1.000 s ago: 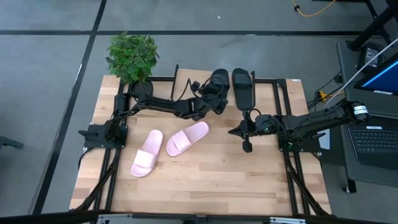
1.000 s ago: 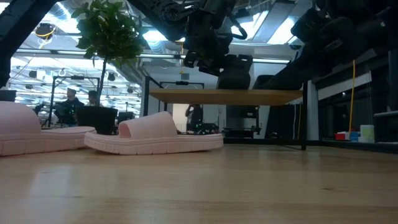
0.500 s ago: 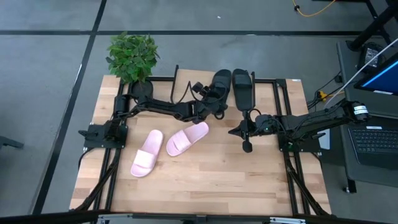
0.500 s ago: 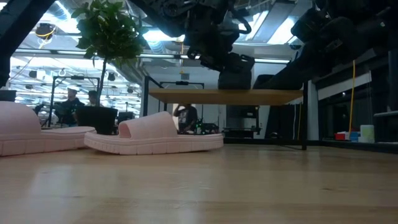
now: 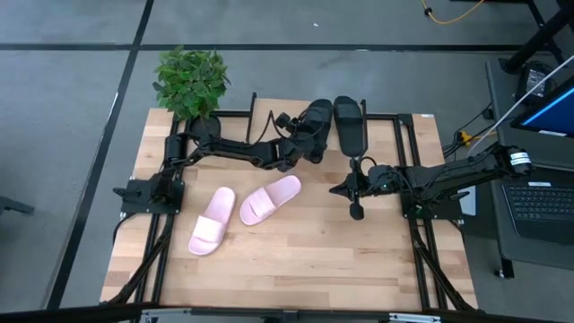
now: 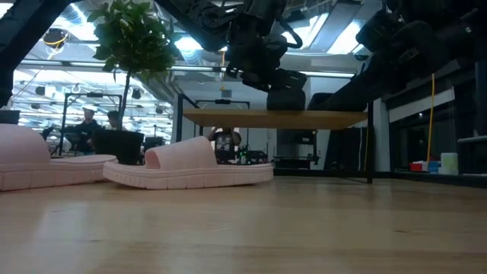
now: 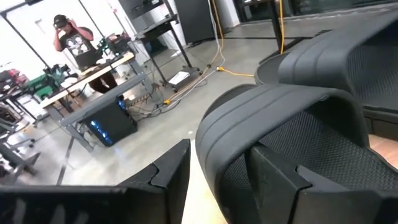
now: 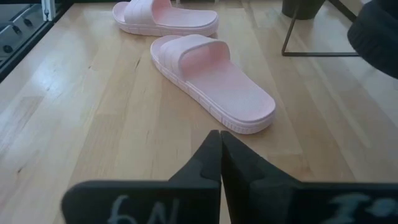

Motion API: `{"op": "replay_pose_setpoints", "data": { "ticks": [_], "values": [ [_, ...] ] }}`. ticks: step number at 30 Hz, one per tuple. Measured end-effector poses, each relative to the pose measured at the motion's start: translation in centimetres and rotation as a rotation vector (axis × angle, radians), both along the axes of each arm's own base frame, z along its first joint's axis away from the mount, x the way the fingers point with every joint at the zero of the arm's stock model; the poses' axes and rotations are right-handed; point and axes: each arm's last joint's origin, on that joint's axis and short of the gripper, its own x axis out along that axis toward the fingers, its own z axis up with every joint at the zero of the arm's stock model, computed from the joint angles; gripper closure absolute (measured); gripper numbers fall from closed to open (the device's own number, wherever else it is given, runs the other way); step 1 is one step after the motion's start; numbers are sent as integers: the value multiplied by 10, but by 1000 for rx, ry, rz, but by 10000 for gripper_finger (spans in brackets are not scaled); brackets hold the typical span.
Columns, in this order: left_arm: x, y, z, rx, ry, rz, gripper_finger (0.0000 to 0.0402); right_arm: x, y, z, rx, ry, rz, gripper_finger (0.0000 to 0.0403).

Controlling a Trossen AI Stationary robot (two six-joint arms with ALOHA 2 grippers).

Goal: Pick and place slides into the shelf
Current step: Put the black slide on the shelf

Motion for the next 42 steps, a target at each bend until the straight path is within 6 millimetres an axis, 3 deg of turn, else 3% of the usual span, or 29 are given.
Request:
{"op": "replay_pose_setpoints", "data": {
  "ticks": [7, 14, 27, 36, 42],
  "values": [
    [3, -4, 2, -5, -6, -31, 256, 0, 0, 0, -1, 0, 1, 399],
    [10, -17, 16, 24, 22, -88, 256, 0, 0, 0, -1, 0, 1, 399],
    [13, -21, 25, 16, 82, -99, 256, 0, 0, 0, 4, 0, 7, 399],
    [16, -37, 25, 119, 310, -183, 256, 0, 0, 0, 4, 0, 9, 399],
    [16, -33, 25, 125, 332, -203, 256, 0, 0, 0, 4, 0, 9, 399]
  ]
}}
